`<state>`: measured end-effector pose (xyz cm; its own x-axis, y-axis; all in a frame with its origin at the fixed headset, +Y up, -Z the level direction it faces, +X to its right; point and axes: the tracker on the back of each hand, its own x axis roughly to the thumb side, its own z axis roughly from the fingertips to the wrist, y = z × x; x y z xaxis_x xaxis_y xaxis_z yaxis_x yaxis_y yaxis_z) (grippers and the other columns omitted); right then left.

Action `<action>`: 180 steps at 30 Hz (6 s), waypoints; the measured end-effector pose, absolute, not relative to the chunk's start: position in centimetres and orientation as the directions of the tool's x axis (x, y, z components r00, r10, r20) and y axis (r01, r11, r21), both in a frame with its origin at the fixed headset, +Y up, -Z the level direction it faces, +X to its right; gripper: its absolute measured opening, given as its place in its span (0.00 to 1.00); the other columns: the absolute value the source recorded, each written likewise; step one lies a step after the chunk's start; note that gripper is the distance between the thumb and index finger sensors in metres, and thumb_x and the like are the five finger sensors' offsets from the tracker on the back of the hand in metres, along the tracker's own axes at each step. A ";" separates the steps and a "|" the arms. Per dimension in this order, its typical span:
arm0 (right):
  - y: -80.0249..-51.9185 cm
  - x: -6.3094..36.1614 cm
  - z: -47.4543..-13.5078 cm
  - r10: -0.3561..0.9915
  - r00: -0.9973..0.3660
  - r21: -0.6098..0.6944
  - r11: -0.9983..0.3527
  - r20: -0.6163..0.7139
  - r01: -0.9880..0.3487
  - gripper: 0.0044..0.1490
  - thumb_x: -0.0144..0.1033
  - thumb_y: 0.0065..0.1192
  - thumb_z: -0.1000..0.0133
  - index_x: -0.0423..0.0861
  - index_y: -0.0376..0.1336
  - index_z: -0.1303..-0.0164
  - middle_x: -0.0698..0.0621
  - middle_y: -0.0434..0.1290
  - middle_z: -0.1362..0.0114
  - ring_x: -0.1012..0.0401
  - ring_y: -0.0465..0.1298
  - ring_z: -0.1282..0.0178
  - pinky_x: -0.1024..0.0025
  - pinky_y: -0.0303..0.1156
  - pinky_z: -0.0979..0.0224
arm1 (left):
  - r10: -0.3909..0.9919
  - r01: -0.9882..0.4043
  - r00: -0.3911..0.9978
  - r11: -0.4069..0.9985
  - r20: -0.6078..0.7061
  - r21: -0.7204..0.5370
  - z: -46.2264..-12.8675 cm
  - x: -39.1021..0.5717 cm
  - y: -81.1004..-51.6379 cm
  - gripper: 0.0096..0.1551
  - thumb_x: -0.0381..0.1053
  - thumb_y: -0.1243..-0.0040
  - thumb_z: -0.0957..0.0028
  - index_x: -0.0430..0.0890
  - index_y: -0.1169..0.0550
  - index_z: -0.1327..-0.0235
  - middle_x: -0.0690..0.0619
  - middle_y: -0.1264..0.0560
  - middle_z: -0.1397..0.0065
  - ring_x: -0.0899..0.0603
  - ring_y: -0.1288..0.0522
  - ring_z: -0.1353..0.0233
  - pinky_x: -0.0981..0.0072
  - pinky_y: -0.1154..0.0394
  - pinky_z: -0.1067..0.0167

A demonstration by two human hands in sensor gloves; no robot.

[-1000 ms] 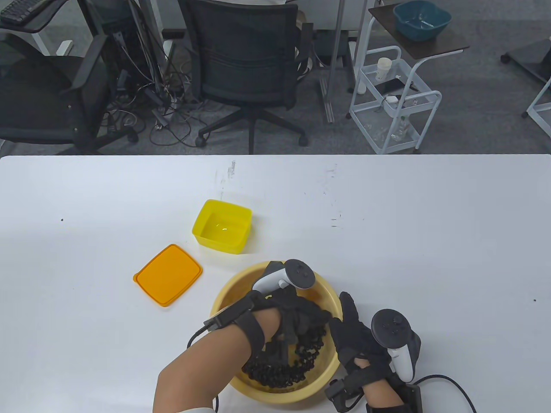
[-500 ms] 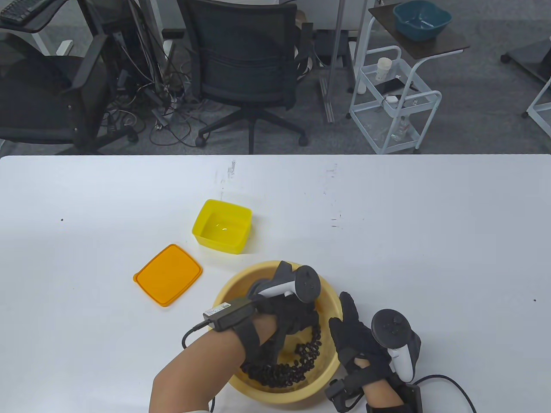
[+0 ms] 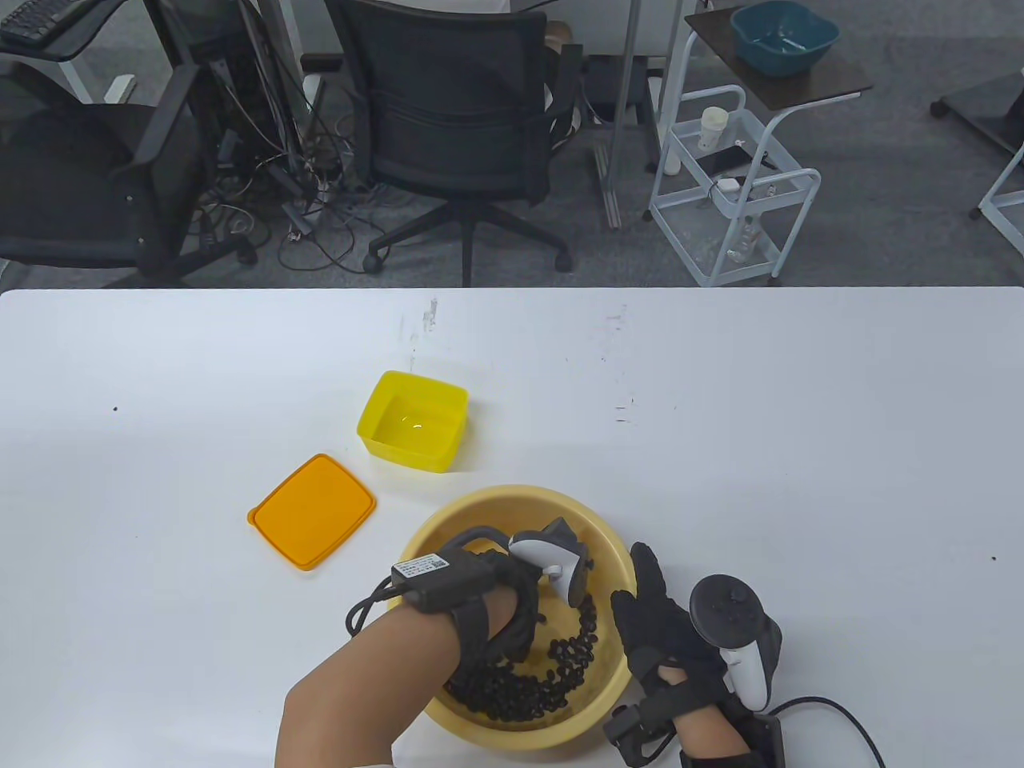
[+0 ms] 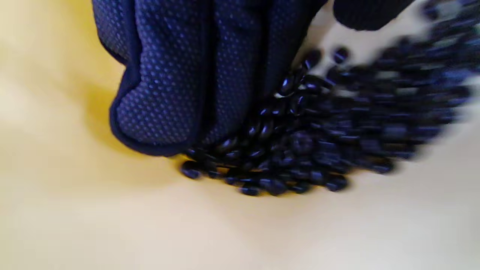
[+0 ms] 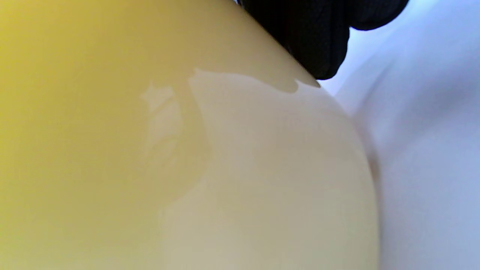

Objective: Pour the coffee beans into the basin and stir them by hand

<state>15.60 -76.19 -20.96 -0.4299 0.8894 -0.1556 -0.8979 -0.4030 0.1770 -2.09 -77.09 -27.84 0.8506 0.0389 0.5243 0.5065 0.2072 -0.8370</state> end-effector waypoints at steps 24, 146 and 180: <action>-76.2 15.6 -21.0 0.890 -0.429 0.178 -0.402 -0.156 -0.898 0.42 0.44 0.43 0.43 0.43 0.33 0.26 0.36 0.59 0.30 0.37 0.70 0.36 0.39 0.57 0.30 | 0.283 0.077 0.863 0.745 0.419 -0.662 -29.8 -1.9 -74.6 0.37 0.60 0.55 0.41 0.40 0.41 0.27 0.41 0.34 0.29 0.41 0.27 0.35 0.46 0.43 0.26; -76.3 15.7 -21.0 0.890 -0.427 0.180 -0.399 -0.158 -0.899 0.42 0.44 0.42 0.43 0.44 0.33 0.26 0.36 0.59 0.30 0.37 0.70 0.36 0.39 0.57 0.30 | 0.075 0.395 0.911 0.125 0.406 -0.910 -27.8 -3.0 -78.7 0.40 0.63 0.52 0.46 0.27 0.17 0.60 0.39 0.10 0.62 0.39 0.08 0.65 0.52 0.23 0.38; -76.4 15.7 -21.0 0.891 -0.425 0.181 -0.397 -0.159 -0.900 0.42 0.44 0.42 0.43 0.43 0.33 0.26 0.36 0.58 0.30 0.37 0.70 0.36 0.39 0.57 0.30 | 0.360 -0.039 0.880 0.705 0.310 -0.708 -31.5 -2.1 -74.7 0.35 0.60 0.55 0.42 0.33 0.31 0.37 0.40 0.21 0.42 0.41 0.17 0.49 0.48 0.34 0.30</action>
